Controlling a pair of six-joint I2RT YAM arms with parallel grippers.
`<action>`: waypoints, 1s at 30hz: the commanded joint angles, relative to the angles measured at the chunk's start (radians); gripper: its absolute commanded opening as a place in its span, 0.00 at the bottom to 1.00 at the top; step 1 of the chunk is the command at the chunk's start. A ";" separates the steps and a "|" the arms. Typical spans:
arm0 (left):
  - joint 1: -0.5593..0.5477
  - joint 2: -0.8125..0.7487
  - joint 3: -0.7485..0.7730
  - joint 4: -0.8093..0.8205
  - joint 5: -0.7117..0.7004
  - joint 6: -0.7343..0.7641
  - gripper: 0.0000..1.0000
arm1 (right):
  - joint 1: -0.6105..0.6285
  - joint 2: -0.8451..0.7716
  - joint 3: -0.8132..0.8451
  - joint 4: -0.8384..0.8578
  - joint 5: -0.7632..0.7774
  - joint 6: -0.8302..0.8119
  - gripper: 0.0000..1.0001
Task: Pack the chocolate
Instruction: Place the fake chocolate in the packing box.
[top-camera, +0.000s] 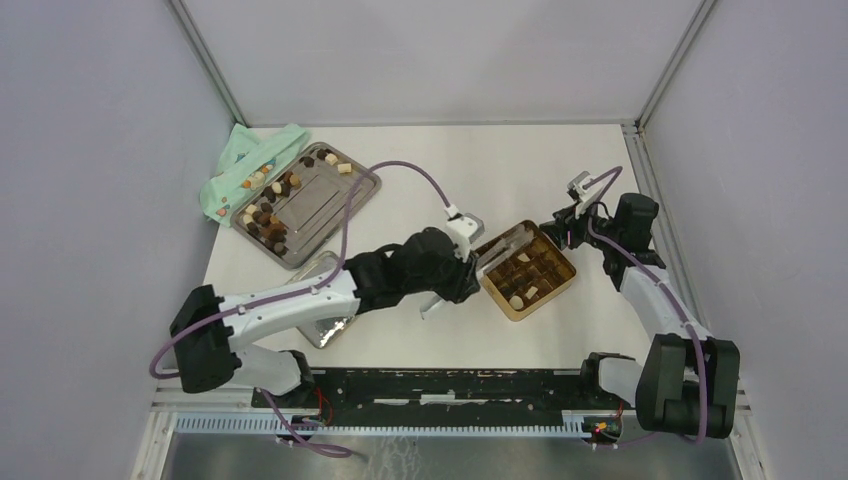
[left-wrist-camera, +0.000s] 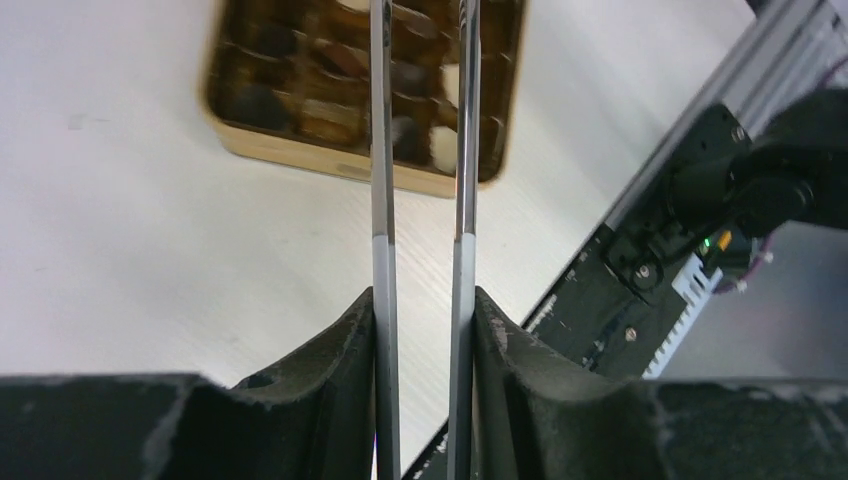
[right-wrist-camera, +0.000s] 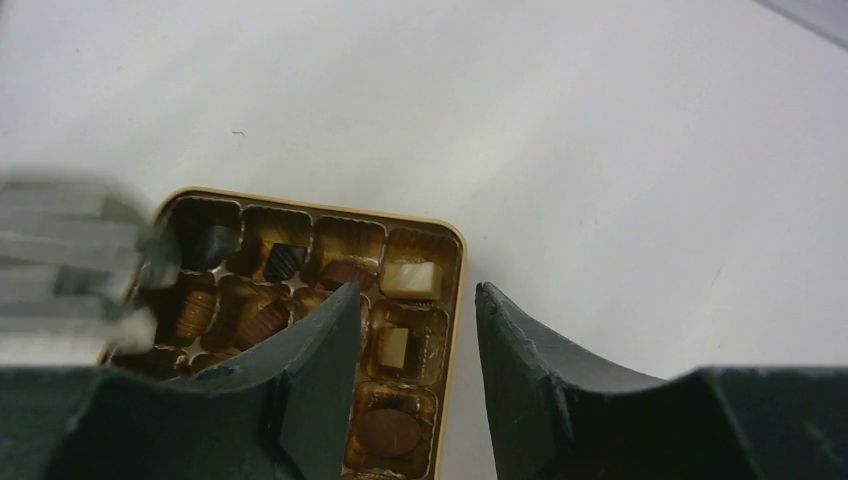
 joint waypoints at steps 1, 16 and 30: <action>0.162 -0.121 -0.032 -0.051 -0.030 -0.016 0.40 | -0.016 -0.051 0.012 0.007 -0.118 -0.032 0.52; 0.922 -0.153 0.008 -0.248 0.127 0.107 0.42 | -0.030 -0.069 0.034 -0.042 -0.190 -0.062 0.52; 1.278 0.104 0.165 -0.253 0.139 0.108 0.42 | -0.030 -0.049 0.042 -0.059 -0.215 -0.071 0.52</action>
